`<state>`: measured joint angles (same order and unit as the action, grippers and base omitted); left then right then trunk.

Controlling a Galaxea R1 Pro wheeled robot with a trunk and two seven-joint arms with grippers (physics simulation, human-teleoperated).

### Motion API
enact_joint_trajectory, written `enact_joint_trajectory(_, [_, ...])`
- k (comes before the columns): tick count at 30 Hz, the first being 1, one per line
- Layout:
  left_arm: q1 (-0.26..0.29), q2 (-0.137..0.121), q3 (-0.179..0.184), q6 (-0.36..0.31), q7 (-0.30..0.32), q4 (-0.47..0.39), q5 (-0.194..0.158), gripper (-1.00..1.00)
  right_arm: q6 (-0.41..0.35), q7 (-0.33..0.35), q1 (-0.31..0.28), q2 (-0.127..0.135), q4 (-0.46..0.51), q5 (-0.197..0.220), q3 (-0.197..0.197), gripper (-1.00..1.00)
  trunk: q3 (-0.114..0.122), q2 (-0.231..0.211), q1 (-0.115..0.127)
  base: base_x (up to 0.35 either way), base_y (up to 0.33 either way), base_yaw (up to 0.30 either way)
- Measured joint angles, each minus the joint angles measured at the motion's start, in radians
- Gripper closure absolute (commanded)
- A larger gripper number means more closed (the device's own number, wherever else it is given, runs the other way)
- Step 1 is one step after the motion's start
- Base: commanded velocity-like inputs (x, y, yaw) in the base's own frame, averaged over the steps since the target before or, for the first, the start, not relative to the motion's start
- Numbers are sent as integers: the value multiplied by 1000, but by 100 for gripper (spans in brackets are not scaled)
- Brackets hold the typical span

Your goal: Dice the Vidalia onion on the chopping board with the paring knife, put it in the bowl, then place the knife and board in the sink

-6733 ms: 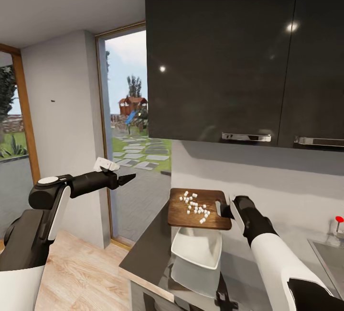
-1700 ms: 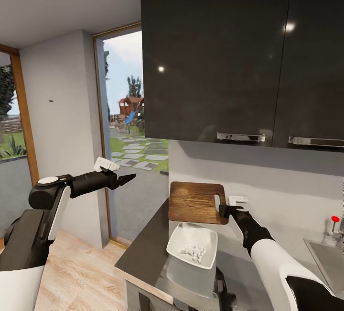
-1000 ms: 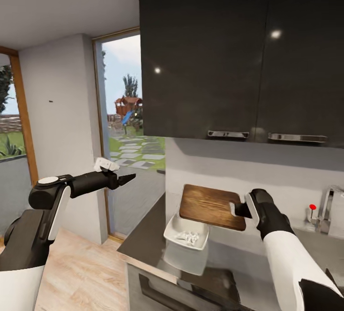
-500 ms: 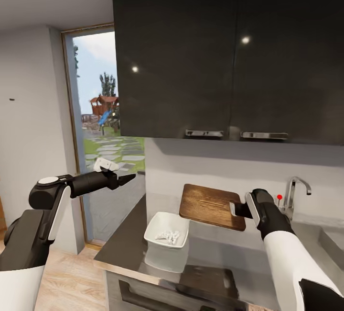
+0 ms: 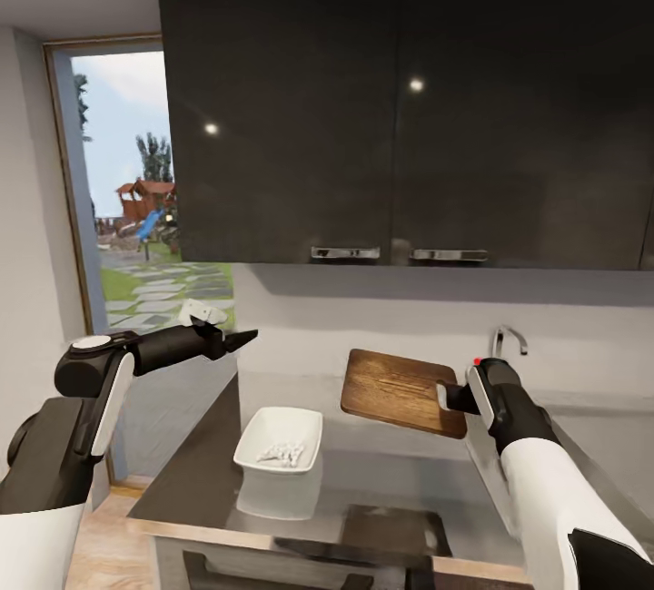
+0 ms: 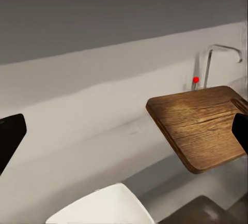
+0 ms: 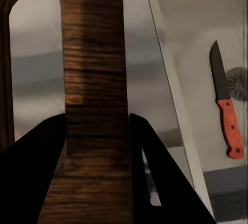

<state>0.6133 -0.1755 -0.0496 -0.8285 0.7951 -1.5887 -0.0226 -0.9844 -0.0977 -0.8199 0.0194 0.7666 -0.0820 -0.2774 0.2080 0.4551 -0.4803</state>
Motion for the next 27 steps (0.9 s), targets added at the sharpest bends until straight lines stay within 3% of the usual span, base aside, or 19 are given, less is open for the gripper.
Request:
enact_joint_trajectory(15, [0, 0, 0, 4, -1, 29, 1, -100, 1, 0, 0, 0, 0, 0, 0, 100, 7, 0, 0, 0, 0, -300])
enact_joint_trajectory(20, [0, 20, 6, 73, -3, 110, 2, -100, 2, 1, 0, -1, 0, 7, 0, 100, 9, 0, 0, 0, 0, -152])
enact_joint_trajectory(22, [0, 25, 26, 95, -9, 149, 3, -100, 2, 0, 0, -1, 0, 4, 1, 100, 9, 0, 0, 0, 0, -24])
enact_joint_trajectory(23, [0, 28, 78, 119, -47, 186, 4, -100, 2, 0, 0, -1, 0, 5, 1, 100, 9, 0, 0, 0, 0, -6])
enact_joint_trajectory(24, [0, 28, 100, 125, -73, 193, 4, -100, 2, 1, 0, -1, 0, 6, 1, 100, 9, 0, 0, 0, 0, -5])
enact_joint_trajectory(27, [0, 29, 133, 131, -151, 200, 5, -100, 3, 0, 0, -1, 0, 6, 1, 100, 8, 0, 0, 0, 0, -2])
